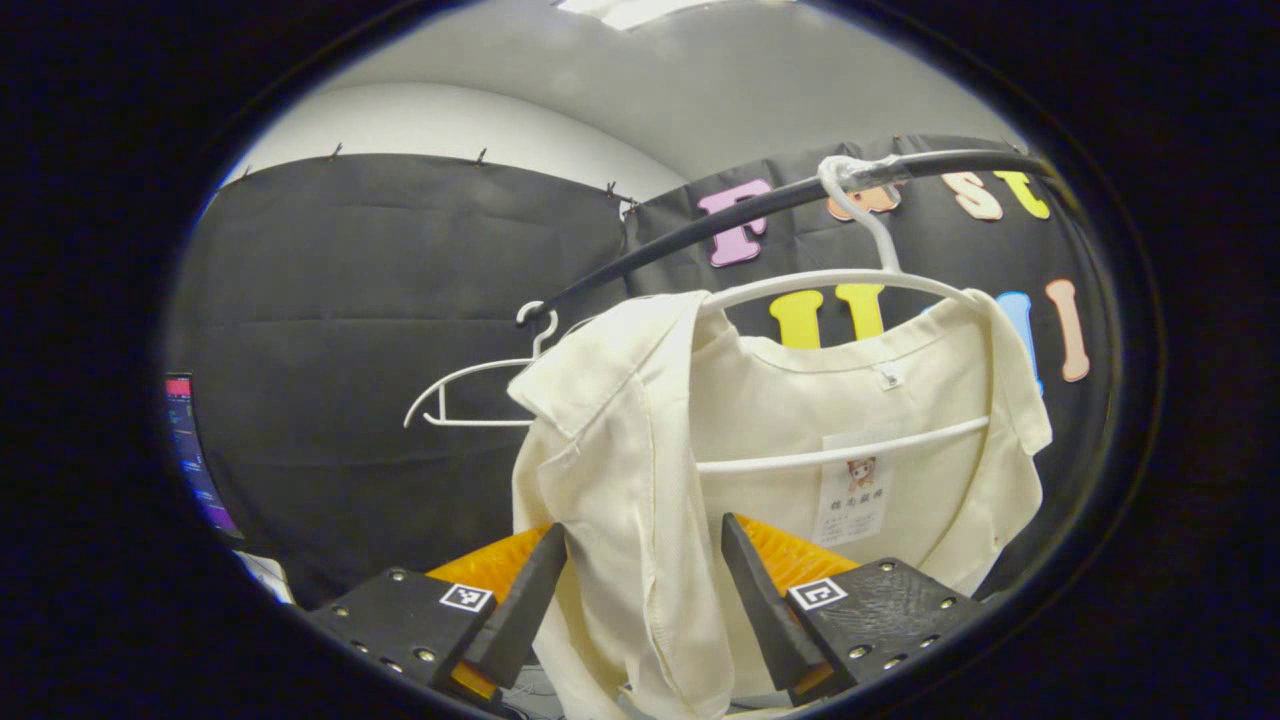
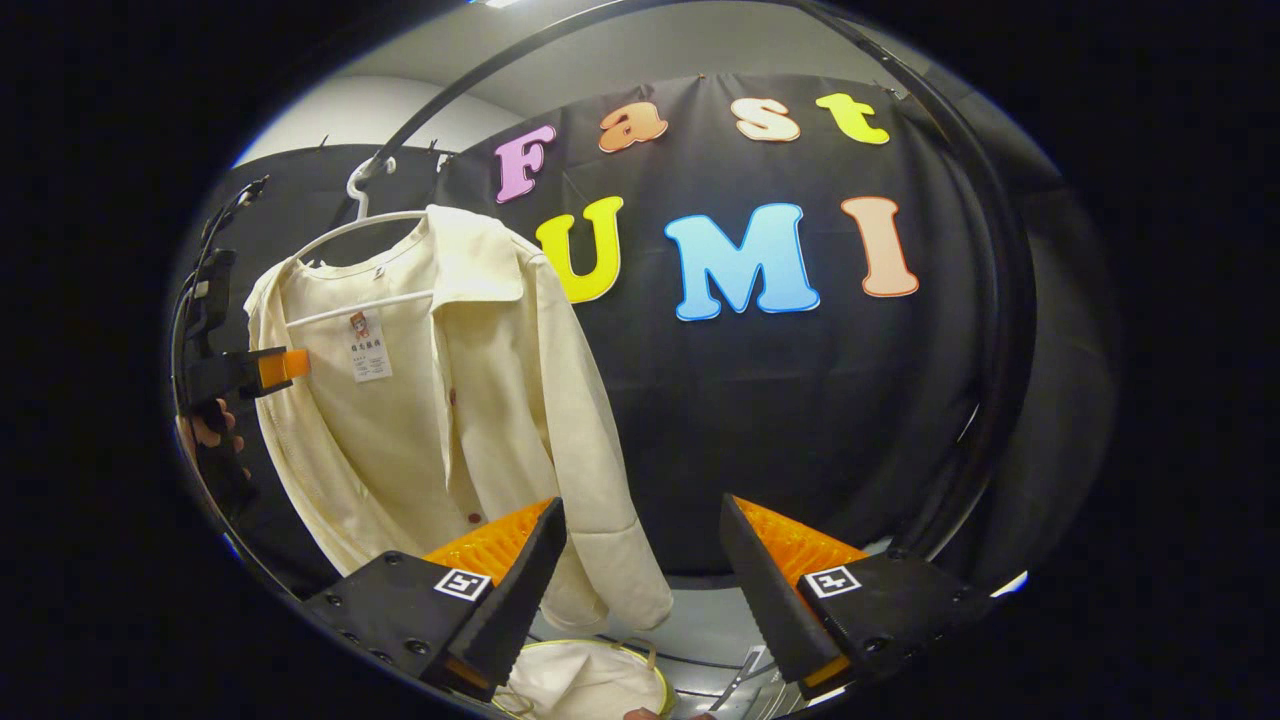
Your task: Grasp the clothes on the hanger with both hands and then place them into the laundry hamper below.
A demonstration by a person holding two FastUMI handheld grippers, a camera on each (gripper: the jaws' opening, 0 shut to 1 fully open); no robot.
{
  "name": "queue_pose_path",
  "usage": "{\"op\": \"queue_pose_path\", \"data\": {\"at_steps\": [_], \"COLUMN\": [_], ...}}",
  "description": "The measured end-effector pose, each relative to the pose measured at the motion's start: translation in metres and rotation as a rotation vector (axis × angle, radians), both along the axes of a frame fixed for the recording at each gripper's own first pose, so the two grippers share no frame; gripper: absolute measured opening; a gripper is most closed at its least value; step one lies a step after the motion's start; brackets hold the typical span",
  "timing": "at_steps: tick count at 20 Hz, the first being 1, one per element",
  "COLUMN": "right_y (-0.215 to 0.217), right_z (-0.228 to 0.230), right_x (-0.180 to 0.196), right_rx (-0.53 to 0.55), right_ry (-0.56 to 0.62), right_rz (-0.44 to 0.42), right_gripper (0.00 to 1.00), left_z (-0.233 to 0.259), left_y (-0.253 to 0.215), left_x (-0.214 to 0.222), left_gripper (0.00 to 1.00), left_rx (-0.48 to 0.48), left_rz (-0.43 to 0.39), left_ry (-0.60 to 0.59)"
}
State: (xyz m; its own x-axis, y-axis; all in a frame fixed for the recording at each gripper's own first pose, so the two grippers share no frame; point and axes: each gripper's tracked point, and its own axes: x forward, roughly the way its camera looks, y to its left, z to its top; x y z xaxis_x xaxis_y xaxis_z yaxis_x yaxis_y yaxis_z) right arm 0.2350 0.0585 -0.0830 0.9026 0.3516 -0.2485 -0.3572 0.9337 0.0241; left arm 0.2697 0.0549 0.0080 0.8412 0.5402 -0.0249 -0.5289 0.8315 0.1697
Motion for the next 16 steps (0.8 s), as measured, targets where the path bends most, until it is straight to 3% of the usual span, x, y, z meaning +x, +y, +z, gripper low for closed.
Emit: {"op": "queue_pose_path", "data": {"at_steps": [2,3,5,7,9,12,13,16], "right_y": [0.004,0.004,0.004,0.006,0.011,0.026,0.033,0.062], "right_z": [-0.005,-0.006,-0.011,-0.014,-0.015,-0.017,-0.012,0.009], "right_x": [-0.004,-0.006,-0.008,-0.013,-0.014,-0.019,-0.022,-0.030], "right_rx": [0.007,0.004,-0.014,-0.026,-0.039,-0.055,-0.047,-0.024], "right_ry": [0.022,0.027,0.030,0.038,0.035,0.028,0.017,-0.027], "right_rz": [0.017,0.025,0.032,0.038,0.040,0.038,0.038,0.047], "right_gripper": [0.98,0.98,0.98,0.98,0.98,0.98,0.98,0.98], "left_z": [0.003,0.003,0.003,0.006,0.007,0.007,0.007,0.015], "left_y": [0.006,0.007,0.011,0.021,0.026,0.024,0.023,0.021], "left_x": [0.003,0.006,0.003,-0.005,-0.006,-0.007,-0.008,-0.016], "left_gripper": [0.90,0.69,0.68,0.34,0.11,0.08,0.02,0.01], "left_rx": [0.018,0.013,0.020,0.017,0.001,-0.061,-0.077,-0.060], "left_rz": [0.024,0.015,0.019,0.038,0.028,-0.050,-0.083,-0.157], "left_ry": [-0.003,-0.002,-0.003,-0.019,-0.044,-0.070,-0.066,-0.055]}}
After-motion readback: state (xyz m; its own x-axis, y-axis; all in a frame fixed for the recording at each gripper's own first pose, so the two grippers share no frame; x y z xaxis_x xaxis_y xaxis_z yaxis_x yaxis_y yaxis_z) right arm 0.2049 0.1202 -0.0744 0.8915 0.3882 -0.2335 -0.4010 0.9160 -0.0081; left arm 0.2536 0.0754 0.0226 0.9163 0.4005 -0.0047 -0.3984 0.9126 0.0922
